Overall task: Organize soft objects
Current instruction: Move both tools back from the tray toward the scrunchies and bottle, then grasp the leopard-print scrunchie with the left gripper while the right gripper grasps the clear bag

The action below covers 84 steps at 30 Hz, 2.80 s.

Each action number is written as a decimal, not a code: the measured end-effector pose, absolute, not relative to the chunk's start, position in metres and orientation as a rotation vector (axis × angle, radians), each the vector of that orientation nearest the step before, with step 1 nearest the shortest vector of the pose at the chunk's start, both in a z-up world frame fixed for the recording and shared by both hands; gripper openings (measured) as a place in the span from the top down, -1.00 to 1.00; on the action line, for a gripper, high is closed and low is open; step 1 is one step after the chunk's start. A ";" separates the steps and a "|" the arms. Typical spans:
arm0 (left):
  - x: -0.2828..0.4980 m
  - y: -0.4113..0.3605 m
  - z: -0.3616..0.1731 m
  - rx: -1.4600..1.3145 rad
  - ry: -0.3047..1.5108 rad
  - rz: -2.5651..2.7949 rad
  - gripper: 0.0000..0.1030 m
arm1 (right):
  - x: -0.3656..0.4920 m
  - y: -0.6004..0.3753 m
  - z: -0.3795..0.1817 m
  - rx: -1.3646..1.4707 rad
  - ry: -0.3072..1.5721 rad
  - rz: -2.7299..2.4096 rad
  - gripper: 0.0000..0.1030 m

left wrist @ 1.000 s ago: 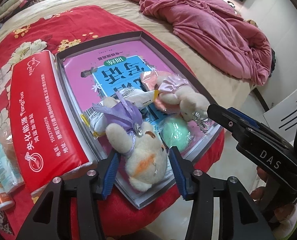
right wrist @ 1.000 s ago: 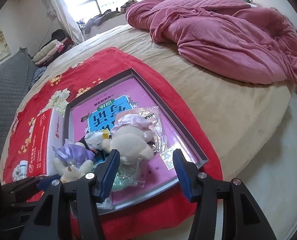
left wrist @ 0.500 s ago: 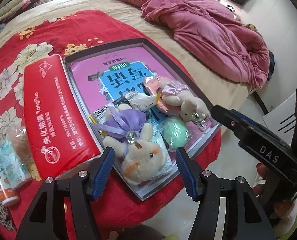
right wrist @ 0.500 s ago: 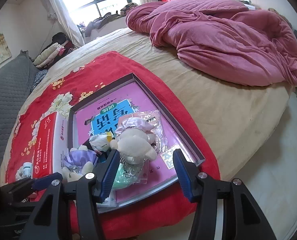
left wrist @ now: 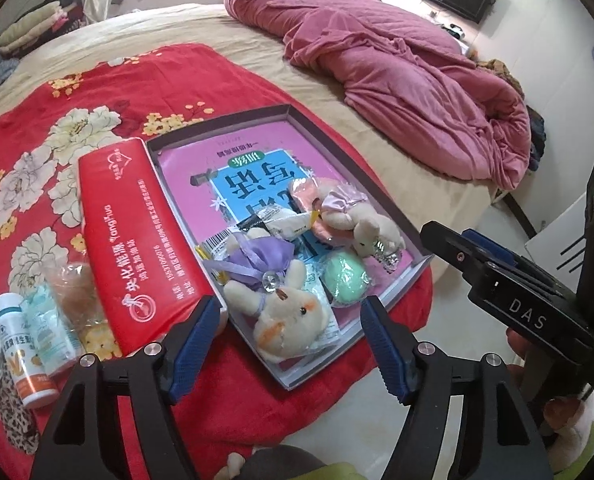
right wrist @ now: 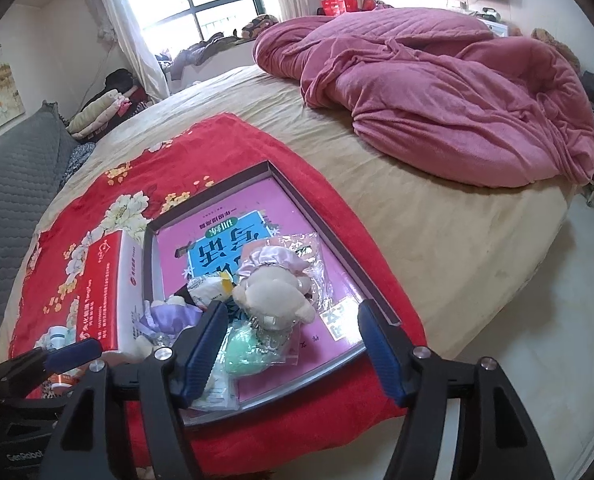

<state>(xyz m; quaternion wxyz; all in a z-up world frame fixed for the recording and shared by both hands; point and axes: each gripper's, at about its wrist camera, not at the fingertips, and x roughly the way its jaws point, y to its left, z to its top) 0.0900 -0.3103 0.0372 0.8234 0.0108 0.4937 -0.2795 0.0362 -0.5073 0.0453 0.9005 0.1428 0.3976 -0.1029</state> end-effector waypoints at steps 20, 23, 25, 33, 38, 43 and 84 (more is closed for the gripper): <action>0.075 -0.220 0.075 -0.053 0.973 -0.499 -0.45 | 0.030 -0.438 0.094 0.198 0.761 -0.156 -0.31; 0.074 -0.203 0.078 -0.069 0.970 -0.482 -0.45 | 0.031 -0.423 0.099 0.179 0.758 -0.137 -0.31; 0.072 -0.193 0.079 -0.077 0.965 -0.470 -0.45 | 0.032 -0.411 0.102 0.165 0.758 -0.122 -0.31; 0.065 -0.147 0.083 -0.109 0.958 -0.412 -0.46 | 0.036 -0.368 0.108 0.120 0.764 -0.062 -0.32; 0.061 -0.111 0.083 -0.142 0.956 -0.363 -0.45 | 0.038 -0.343 0.110 0.094 0.764 -0.027 -0.32; 0.056 -0.075 0.082 -0.170 0.955 -0.311 -0.46 | 0.040 -0.318 0.112 0.067 0.767 0.009 -0.32; 0.042 0.024 -0.004 -0.293 1.108 -0.195 -0.45 | 0.070 -0.200 0.049 -0.091 0.922 0.124 -0.32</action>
